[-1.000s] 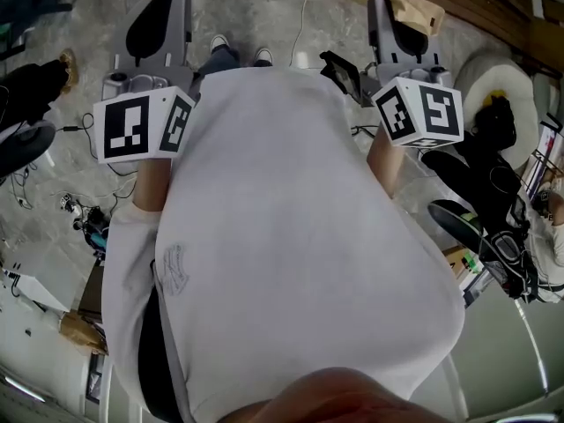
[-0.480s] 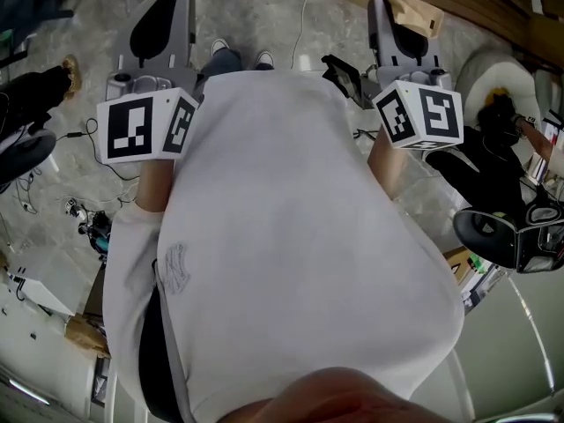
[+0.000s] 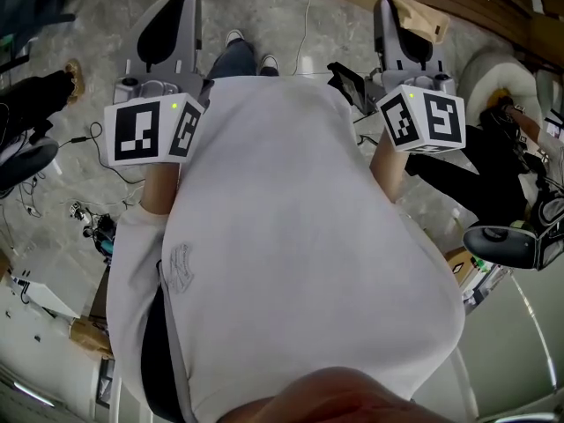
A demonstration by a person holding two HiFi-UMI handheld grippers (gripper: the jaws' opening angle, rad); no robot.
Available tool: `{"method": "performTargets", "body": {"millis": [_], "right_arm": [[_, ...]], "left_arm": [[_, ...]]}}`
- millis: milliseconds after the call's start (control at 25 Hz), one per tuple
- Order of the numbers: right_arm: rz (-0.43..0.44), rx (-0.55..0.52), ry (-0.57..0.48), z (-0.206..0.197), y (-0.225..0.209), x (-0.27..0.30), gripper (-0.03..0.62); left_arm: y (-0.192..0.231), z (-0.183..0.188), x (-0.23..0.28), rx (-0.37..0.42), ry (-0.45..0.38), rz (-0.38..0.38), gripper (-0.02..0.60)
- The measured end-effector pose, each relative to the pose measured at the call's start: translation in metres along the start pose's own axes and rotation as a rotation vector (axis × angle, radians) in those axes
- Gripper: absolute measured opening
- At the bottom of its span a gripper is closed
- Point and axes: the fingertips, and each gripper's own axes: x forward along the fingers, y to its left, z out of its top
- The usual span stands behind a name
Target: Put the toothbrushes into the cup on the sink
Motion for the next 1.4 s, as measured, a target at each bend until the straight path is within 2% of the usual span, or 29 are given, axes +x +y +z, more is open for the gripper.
{"method": "performTargets", "body": {"millis": [360,720,880,1400], "right_arm": [[-0.042,-0.013,0.031,0.018,0.007,0.055,0.051],[-0.066,-0.030,0.046,0.045,0.029,0.111,0.049],[-0.076,-0.028,0.045,0.043,0.035,0.123,0.049],[-0.045,-0.067,0.070,0.051,0.081,0.162,0.049]], "left_arm": [[0.060,0.003,0.036,-0.049,0.019,-0.020,0.002],[0.124,0.021,0.069,-0.055,0.018,-0.045,0.002],[0.137,0.017,0.072,-0.059,0.019,-0.056,0.002],[0.194,0.007,0.053,-0.127,0.008,-0.003,0.002]]}}
